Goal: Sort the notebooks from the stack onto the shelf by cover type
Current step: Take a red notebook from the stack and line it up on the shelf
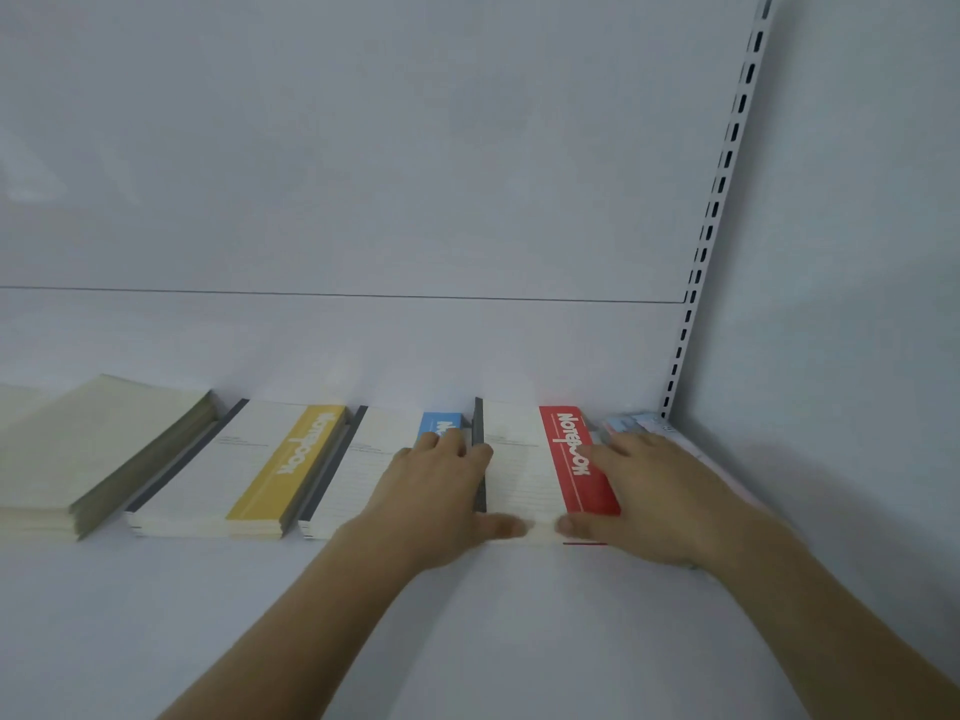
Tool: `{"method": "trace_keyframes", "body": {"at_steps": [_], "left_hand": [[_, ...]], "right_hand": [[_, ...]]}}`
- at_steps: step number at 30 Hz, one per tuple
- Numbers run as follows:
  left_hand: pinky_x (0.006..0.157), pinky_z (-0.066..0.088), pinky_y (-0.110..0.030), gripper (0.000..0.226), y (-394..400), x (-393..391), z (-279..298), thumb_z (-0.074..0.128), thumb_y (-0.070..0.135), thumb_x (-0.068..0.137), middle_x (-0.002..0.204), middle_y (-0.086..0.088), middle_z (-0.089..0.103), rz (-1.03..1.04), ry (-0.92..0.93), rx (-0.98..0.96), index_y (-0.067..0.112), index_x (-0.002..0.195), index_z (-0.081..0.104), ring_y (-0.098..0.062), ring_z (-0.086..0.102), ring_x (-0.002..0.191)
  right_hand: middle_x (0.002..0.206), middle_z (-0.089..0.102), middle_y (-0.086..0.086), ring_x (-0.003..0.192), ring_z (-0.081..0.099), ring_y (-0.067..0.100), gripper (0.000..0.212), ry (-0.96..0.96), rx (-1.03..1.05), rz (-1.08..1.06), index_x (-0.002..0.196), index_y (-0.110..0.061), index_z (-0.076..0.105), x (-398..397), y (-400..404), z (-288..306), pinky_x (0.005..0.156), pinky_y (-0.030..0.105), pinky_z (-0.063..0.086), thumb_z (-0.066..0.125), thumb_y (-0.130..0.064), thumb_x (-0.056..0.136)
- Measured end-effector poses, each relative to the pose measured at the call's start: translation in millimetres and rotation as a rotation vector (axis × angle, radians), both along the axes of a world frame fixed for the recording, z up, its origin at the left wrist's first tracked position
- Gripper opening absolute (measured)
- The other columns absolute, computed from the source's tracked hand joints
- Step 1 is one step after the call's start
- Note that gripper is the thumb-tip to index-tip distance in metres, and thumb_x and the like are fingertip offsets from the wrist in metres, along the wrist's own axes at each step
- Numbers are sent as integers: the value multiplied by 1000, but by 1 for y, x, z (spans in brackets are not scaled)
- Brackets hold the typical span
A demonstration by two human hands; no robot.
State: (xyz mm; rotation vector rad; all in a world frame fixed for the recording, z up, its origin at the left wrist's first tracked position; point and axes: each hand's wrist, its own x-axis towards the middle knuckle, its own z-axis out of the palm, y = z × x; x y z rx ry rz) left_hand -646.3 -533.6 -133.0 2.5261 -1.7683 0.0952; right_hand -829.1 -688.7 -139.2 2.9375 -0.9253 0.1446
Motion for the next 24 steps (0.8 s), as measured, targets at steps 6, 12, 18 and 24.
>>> {"method": "trace_keyframes", "body": {"at_steps": [6, 12, 18, 24], "left_hand": [[108, 39, -33, 74, 32, 10, -3, 34, 74, 91, 142, 6, 48, 18, 21, -196, 25, 146, 42, -17, 45, 129], [112, 38, -42, 80, 88, 40, -5, 18, 73, 90, 143, -1, 53, 74, -74, -353, 21, 139, 53, -24, 46, 136], [123, 22, -44, 87, 188, 89, 3, 7, 73, 88, 164, -6, 27, 183, -102, -307, 21, 155, 30, -27, 21, 152], [125, 13, -45, 92, 306, 151, 5, -3, 72, 84, 167, -6, 14, 291, -127, -264, 21, 158, 18, -27, 10, 154]], "right_hand": [[146, 40, -3, 140, 28, 20, 78, -181, -82, 13, 143, -28, 41, 13, 34, 0, 115, 39, 29, 20, -77, 87], [163, 17, 2, 151, 7, 22, 88, -193, -86, 35, 155, -25, 20, 49, 102, 7, 121, 38, 10, -1, -74, 85], [165, 6, 4, 151, 0, 22, 94, -194, -74, 67, 157, -23, 10, 113, 189, 11, 123, 37, 8, -8, -76, 80], [165, 2, 4, 151, -3, 21, 92, -212, -43, 153, 157, -22, 6, 193, 291, 8, 123, 37, 5, -8, -74, 83]]}}
